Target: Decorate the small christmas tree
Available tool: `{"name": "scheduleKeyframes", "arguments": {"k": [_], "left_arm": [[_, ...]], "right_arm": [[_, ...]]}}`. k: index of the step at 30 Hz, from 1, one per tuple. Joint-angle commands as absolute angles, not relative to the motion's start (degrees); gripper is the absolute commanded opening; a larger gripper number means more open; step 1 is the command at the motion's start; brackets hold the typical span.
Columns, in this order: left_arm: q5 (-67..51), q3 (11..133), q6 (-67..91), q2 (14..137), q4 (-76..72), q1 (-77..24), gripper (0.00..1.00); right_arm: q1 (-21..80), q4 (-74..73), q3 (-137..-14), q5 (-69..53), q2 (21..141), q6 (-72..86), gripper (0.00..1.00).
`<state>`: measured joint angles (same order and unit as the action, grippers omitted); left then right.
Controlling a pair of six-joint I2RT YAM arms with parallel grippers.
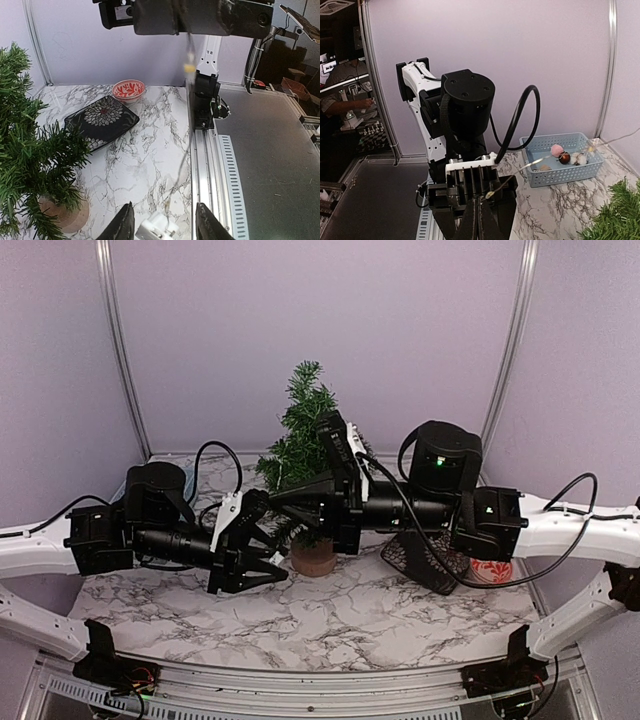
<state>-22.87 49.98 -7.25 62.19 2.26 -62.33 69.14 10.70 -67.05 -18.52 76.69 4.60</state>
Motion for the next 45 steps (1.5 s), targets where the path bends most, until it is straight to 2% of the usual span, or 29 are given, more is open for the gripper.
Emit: {"name": "scheduleKeyframes", "arguments": {"k": [1, 8, 13, 19, 27, 32, 45], "left_arm": [[-26.2, 53.3, -8.9, 61.6, 5.6, -62.8, 0.41], [-29.6, 55.5, -9.9, 63.2, 7.1, -63.2, 0.4], [-30.1, 56.4, -11.4, 63.9, 8.4, -63.3, 0.31], [-30.5, 56.5, -11.9, 64.2, 9.2, -63.3, 0.37], [-30.2, 56.6, -12.3, 64.4, 9.5, -63.4, 0.37], [-29.9, 56.0, -12.7, 64.4, 9.6, -63.4, 0.43], [-30.4, 55.0, -13.2, 64.9, 10.0, -63.5, 0.42]], "right_arm": [[69.5, 8.0, -70.5, -23.6, 76.5, 3.6, 0.0], [69.5, 6.6, -71.9, -26.3, 76.6, 3.6, 0.0], [69.5, 5.9, -72.4, -27.3, 76.6, 3.5, 0.0], [69.5, 6.1, -73.2, -28.0, 76.7, 3.7, 0.0], [69.5, 5.7, -73.5, -28.0, 76.6, 3.6, 0.0], [69.5, 5.7, -73.6, -27.9, 76.4, 3.7, 0.0], [69.5, 5.3, -73.6, -27.6, 75.8, 3.7, 0.0]]}}
